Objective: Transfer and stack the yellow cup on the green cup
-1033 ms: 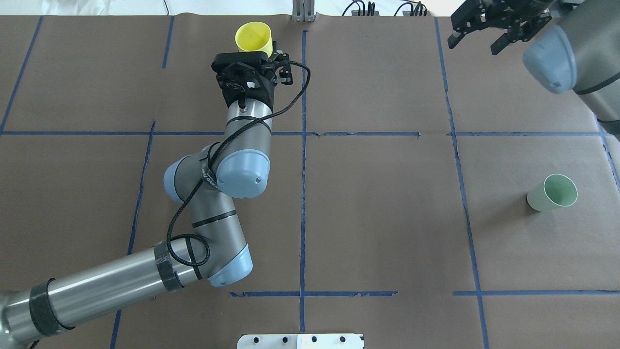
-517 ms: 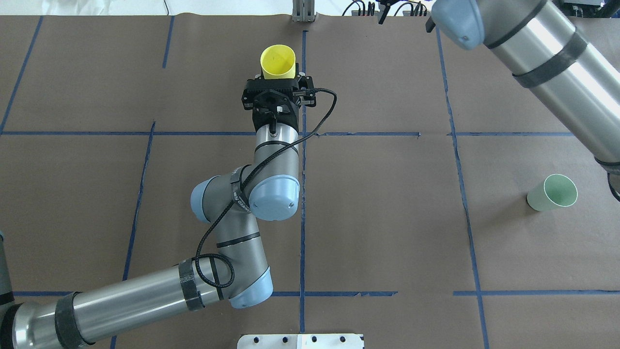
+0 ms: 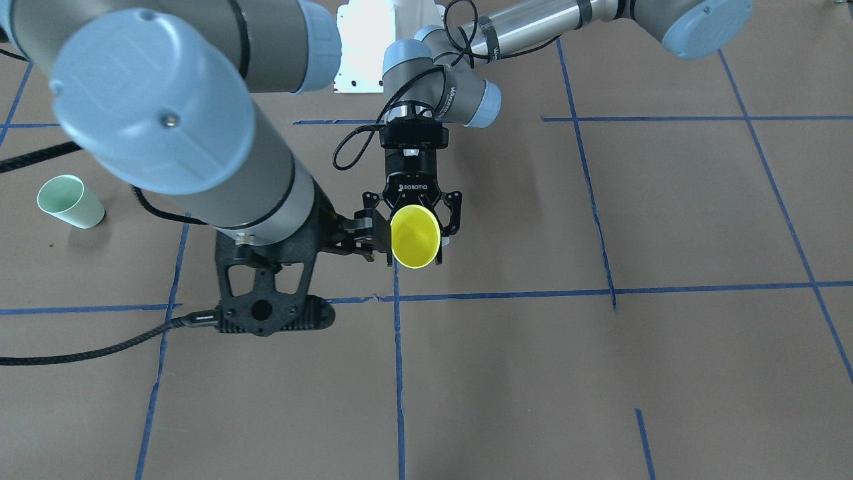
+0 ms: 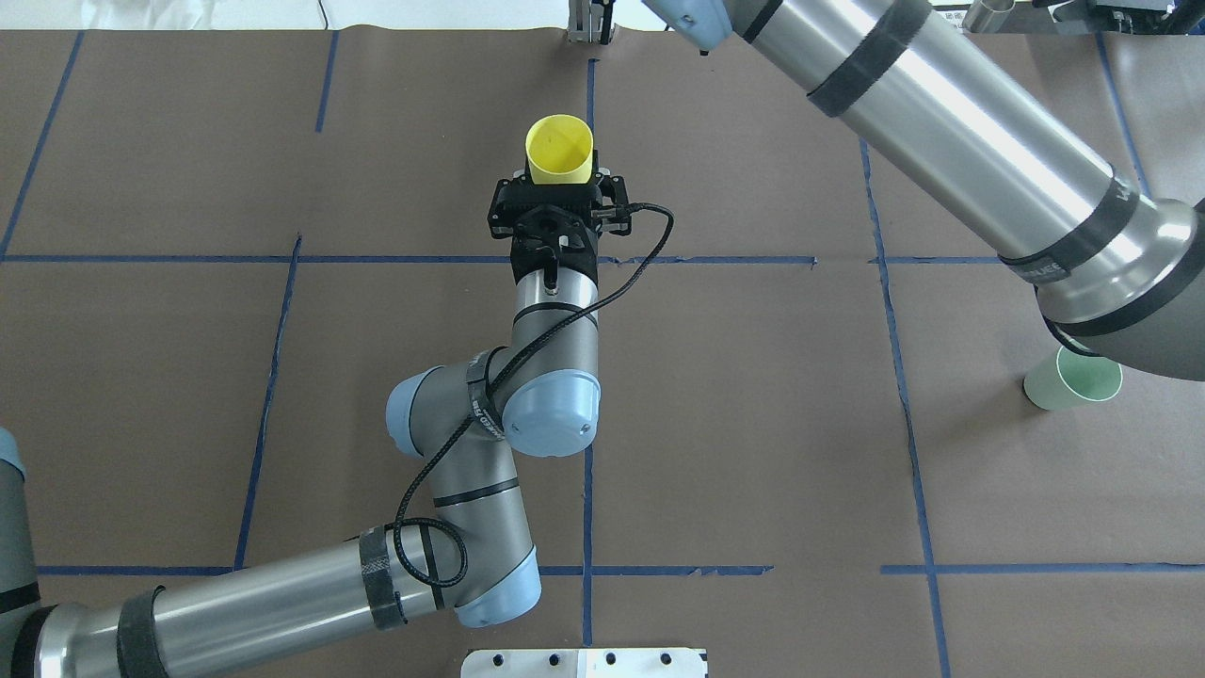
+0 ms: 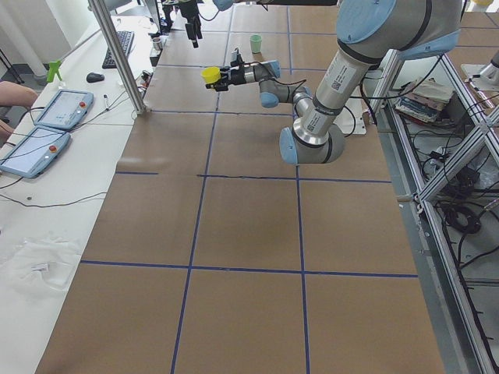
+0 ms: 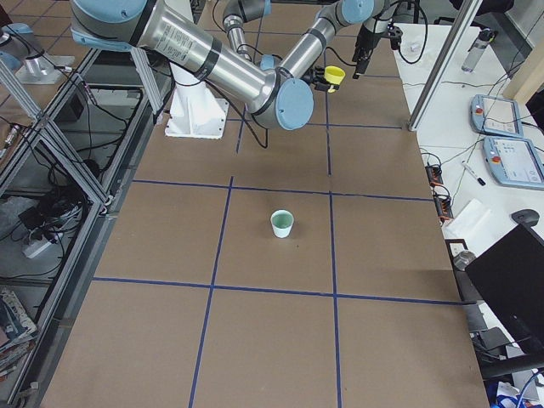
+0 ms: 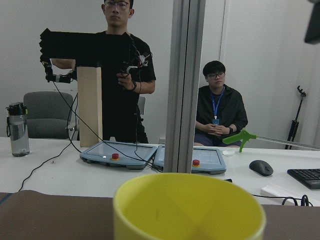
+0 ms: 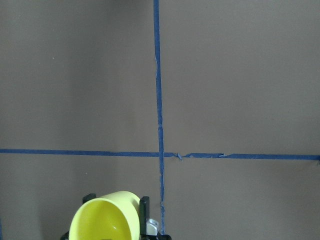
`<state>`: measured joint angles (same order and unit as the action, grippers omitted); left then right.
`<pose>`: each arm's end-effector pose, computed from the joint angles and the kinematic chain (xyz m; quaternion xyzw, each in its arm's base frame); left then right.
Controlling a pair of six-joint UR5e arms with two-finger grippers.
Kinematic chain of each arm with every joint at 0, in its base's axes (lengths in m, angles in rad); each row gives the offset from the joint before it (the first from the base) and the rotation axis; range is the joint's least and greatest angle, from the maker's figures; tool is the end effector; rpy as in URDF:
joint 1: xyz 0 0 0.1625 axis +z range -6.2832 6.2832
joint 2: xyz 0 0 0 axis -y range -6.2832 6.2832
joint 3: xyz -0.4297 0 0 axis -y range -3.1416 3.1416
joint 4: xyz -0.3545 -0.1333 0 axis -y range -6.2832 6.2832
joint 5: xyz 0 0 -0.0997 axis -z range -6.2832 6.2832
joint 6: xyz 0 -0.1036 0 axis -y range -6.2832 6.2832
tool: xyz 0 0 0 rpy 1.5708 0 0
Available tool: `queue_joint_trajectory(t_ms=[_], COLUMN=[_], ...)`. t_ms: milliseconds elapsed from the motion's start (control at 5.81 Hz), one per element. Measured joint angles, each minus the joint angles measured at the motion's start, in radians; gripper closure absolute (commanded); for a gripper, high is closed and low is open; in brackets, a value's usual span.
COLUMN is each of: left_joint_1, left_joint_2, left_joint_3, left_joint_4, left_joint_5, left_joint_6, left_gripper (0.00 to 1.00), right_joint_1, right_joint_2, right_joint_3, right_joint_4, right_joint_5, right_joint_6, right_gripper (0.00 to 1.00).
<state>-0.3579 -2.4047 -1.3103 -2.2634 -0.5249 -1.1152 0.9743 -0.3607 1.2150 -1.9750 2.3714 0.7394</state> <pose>0.5733 -0.4525 0.1794 0.5726 0.3114 -0.2610 0.7121 -0.3759 -0.6586 0.0684 -0.0739 -0.4255 -0.0227 0.9016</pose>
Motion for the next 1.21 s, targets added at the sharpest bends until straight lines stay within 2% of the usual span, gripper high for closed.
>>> queue_joint_trajectory(t_ms=[344,517,861,1033,1205], left_joint_1=[0.002,0.003,0.003,0.003,0.002], left_joint_2=[-0.002,-0.002,-0.001,-0.001,-0.001], left_joint_3=[0.002,0.002,0.002,0.001,0.001], left_joint_4=[0.000,-0.001,-0.002,-0.002,-0.002], left_joint_5=[0.000,0.000,0.000,-0.001,-0.001], left_joint_6=[-0.001,-0.001,-0.002,-0.001,0.000], left_gripper=[0.68,0.68,0.68,0.68,0.68], right_joint_1=[-0.061,-0.090,-0.121,-0.126,-0.130], right_joint_2=[0.022,0.023,0.017,0.015,0.015], right_joint_3=[-0.041,-0.053,-0.061,-0.062,-0.062], right_joint_4=[0.000,0.001,0.002,0.003,0.006], right_joint_5=[-0.036,-0.061,-0.089,-0.092,-0.092], right_joint_6=[-0.002,-0.005,-0.016,-0.019,-0.020], right_gripper=[0.02,0.06,0.18,0.27,0.28])
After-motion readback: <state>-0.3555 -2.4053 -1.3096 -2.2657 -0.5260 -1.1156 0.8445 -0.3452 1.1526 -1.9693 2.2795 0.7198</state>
